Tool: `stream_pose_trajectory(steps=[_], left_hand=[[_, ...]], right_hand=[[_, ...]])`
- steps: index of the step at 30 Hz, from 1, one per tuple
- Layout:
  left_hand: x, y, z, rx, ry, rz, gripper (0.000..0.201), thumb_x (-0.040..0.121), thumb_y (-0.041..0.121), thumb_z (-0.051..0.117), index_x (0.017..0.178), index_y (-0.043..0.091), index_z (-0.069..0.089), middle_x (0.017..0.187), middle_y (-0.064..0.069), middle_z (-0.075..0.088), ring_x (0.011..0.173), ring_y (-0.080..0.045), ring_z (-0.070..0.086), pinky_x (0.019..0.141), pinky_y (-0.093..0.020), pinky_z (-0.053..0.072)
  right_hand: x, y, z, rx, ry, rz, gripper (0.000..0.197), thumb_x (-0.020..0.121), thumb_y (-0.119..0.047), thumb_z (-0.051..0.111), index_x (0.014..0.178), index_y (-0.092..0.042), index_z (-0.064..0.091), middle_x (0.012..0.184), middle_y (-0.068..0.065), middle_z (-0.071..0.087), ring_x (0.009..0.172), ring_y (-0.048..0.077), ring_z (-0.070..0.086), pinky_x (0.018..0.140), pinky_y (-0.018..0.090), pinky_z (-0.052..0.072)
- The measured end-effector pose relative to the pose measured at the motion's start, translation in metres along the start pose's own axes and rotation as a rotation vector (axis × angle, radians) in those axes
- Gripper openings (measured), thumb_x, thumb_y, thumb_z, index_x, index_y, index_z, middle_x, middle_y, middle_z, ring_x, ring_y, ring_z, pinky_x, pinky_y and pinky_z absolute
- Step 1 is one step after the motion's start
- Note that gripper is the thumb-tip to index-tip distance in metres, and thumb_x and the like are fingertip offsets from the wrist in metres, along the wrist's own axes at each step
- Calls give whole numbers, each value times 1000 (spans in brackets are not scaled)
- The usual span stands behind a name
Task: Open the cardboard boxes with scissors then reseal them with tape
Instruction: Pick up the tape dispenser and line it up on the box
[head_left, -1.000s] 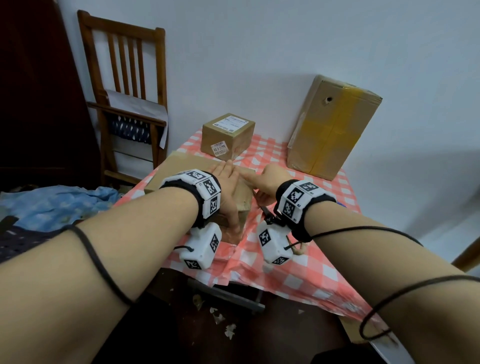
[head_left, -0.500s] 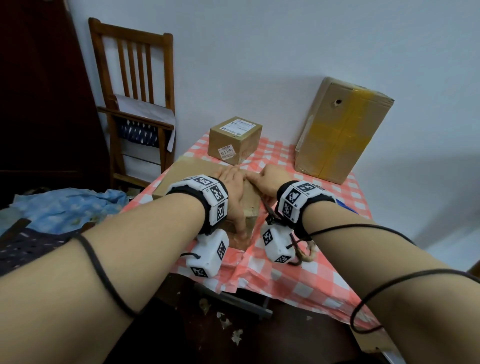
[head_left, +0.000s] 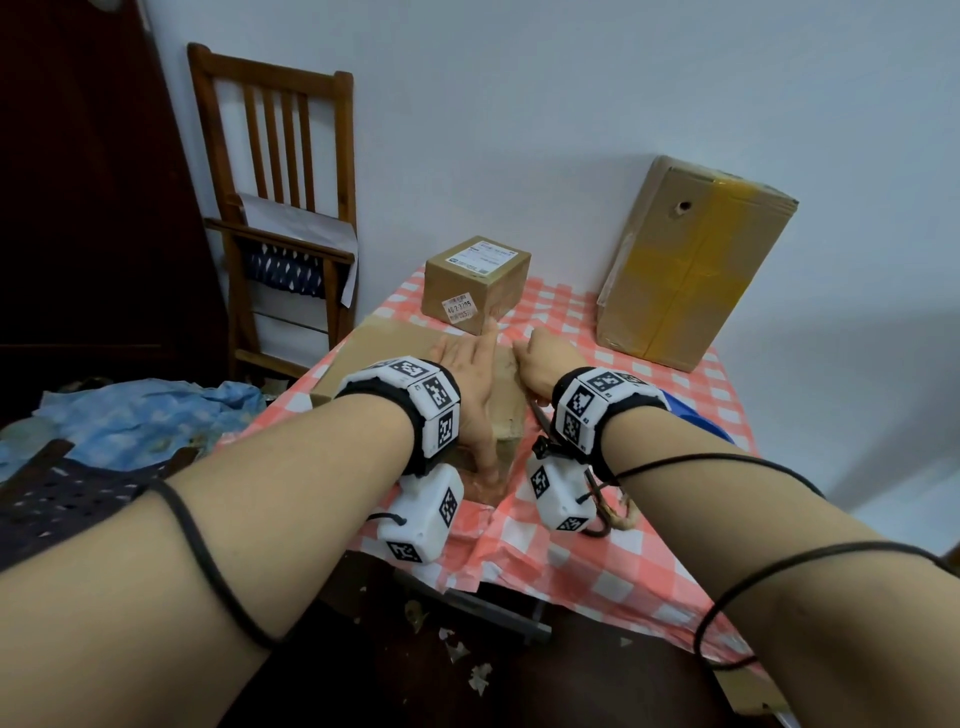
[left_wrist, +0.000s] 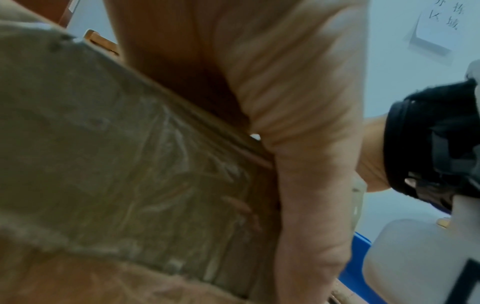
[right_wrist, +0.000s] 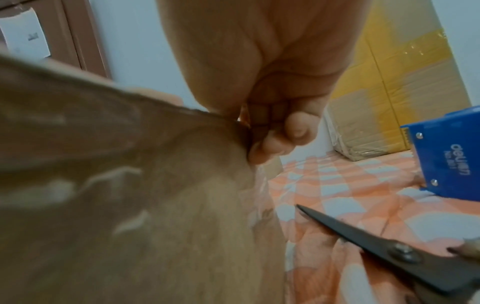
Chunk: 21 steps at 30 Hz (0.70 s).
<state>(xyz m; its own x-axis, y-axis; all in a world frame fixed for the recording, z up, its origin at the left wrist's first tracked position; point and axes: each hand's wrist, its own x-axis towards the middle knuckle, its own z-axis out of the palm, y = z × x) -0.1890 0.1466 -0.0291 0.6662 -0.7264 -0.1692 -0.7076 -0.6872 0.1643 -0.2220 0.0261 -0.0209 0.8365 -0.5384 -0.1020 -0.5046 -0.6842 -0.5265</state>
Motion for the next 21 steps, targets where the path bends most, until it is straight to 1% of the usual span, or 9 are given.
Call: stream_pose_trajectory(steps=[1,3,5,7,10,12,14,17,21], left_hand=[[-2,1,-1,-13,-8,-11,158,50,46,90,143,10,-32,157,-11,3,146,-32,-1,118,-42,6],[-5,4,-3,-12,-17,-26,159,51,46,90,141,10,-35,157,-12,4,145,-33,-2,118,-40,6],[-4,3,-3,-11,-22,-39,160,50,48,90,141,10,-36,157,-13,5,145,-34,-1,118,-41,6],[-1,0,-2,-16,-29,-42,164,45,51,91,140,11,-37,156,-13,5,145,-35,-1,118,-43,7],[-1,1,-2,1,-42,-38,165,45,52,90,139,10,-39,157,-15,2,145,-37,-3,119,-46,8],[-3,2,-2,1,-49,-41,161,49,50,89,139,9,-38,157,-14,0,145,-35,-3,118,-45,7],[-3,2,-3,13,-56,-45,161,50,51,89,140,9,-37,158,-14,-1,145,-35,-3,119,-47,9],[-3,3,-2,25,-60,-59,160,50,52,89,141,9,-35,157,-13,3,145,-36,1,117,-47,13],[-3,3,-2,32,-63,-56,160,50,52,89,142,8,-35,158,-13,0,145,-36,0,117,-46,12]], right_hand=[[2,1,1,-21,-33,-16,45,100,-30,40,129,4,45,125,20,55,103,32,58,81,35,48],[4,1,3,40,-55,5,66,91,-55,47,124,2,46,105,15,64,84,25,61,66,31,48],[6,2,-1,18,-111,14,58,88,-59,50,95,-2,57,74,6,63,62,19,57,53,27,44],[6,6,-9,-45,-194,-18,47,91,-52,51,76,-7,57,62,2,59,56,17,55,54,26,45],[4,16,-13,99,-275,-29,26,95,-33,55,90,-8,50,69,5,59,62,20,58,64,31,52],[0,17,-11,253,-301,-21,16,97,-20,53,89,-8,45,69,9,54,59,19,53,58,29,50],[-1,18,-7,262,-270,-27,21,98,-21,50,83,-8,45,70,12,55,56,20,53,57,32,51],[-4,18,-4,142,-179,-75,24,98,-31,50,98,-9,42,73,12,63,57,23,59,62,37,55],[-1,19,-6,148,-124,-93,26,102,-17,36,107,4,49,76,18,68,60,29,65,65,41,58]])
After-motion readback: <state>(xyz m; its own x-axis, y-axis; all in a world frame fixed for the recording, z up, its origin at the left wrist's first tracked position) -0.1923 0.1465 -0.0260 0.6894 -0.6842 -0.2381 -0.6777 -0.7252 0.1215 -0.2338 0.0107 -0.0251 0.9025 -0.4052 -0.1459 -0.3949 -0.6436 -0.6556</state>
